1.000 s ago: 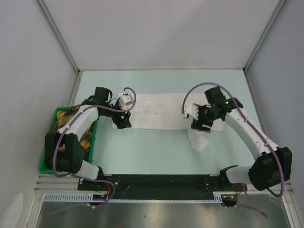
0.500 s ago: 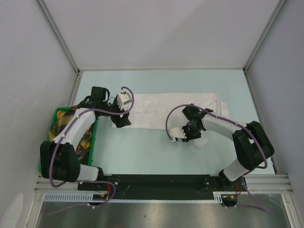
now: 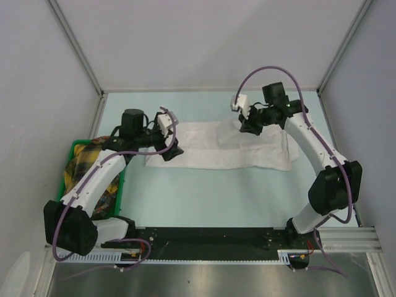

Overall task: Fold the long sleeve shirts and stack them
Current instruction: Fold the shirt

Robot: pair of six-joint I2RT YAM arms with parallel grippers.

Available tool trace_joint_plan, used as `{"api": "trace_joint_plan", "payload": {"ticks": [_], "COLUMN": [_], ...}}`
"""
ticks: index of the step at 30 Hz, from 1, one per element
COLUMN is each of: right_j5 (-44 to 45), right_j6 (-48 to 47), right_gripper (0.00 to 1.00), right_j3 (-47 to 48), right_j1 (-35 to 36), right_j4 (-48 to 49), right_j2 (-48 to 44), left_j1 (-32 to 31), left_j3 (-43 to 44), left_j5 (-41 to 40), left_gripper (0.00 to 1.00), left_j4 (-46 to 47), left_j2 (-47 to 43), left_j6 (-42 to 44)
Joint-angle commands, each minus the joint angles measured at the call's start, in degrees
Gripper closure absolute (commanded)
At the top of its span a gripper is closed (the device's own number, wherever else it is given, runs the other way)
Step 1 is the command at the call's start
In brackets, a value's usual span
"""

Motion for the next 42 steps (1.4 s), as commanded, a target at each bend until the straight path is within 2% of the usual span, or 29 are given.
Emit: {"api": "trace_joint_plan", "payload": {"ticks": [1,2,5,7,8,12,13,16,17,20,22,23,26,29,34,42], "right_j5": [-12.8,-14.4,-17.7,-18.9,-19.4,-19.8,-18.9,-13.8,-12.1,-3.7,-2.3,-1.2,-3.6,-6.7,-9.3,-9.8], "right_j6": [22.9,27.8,31.6,32.2,31.6,20.3,13.0,4.1,2.9,1.3,1.3,2.5,6.9,13.3,24.2,27.6], "right_gripper": [1.00,1.00,1.00,1.00,1.00,1.00,1.00,1.00,1.00,1.00,0.91,0.74,0.41,0.37,0.39,0.44], "right_j3": [1.8,1.7,0.3,-0.8,-0.9,-0.8,-1.3,-8.2,-13.5,-21.1,-22.2,-22.2,-20.3,-17.5,-13.2,-12.7], "right_j1": [-4.1,-5.7,-7.3,-7.8,-7.8,-5.9,-5.1,-2.2,-1.5,0.7,0.6,0.3,-3.4,-6.9,-8.8,-7.9], "right_j4": [0.7,2.7,6.4,7.6,7.5,0.2,-1.5,-2.6,-1.0,-0.1,-2.5,-4.6,-6.6,-5.8,-1.6,-0.4], "right_j2": [6.2,6.8,7.0,6.5,5.9,3.7,2.8,-2.7,-4.0,-5.9,-3.3,-2.1,0.0,0.9,5.2,11.7], "left_j1": [-9.0,-10.3,-13.3,-13.3,-13.2,-13.3,-13.3,-13.7,-13.8,-14.5,-14.6,-14.6,-14.3,-13.9,-12.7,-10.2], "left_j3": [-0.2,-0.5,0.9,2.8,4.2,10.9,11.7,12.3,11.5,10.5,10.4,10.5,9.4,7.8,5.6,3.5], "left_j5": [-8.1,-9.1,-8.0,-5.1,-0.4,10.4,11.5,12.5,12.0,9.6,8.1,7.6,6.6,6.4,5.7,4.8], "left_gripper": [0.01,0.01,0.01,0.01,0.01,0.01,0.01,0.01,0.01,0.01,0.01,0.01,0.00,0.01,0.01,0.01], "left_j4": [16.3,18.5,26.3,27.4,27.4,25.2,23.3,18.8,17.4,14.7,13.8,13.1,12.8,13.0,14.1,13.3], "left_j2": [3.1,5.0,8.8,13.7,15.3,21.5,23.0,24.1,24.2,25.1,25.5,25.6,24.3,22.8,19.2,14.7], "left_j6": [-15.4,-18.3,-21.4,-23.2,-23.1,-17.8,-16.5,-9.4,-6.6,-2.1,-1.2,-0.6,-0.5,-1.3,-6.0,-8.3]}}
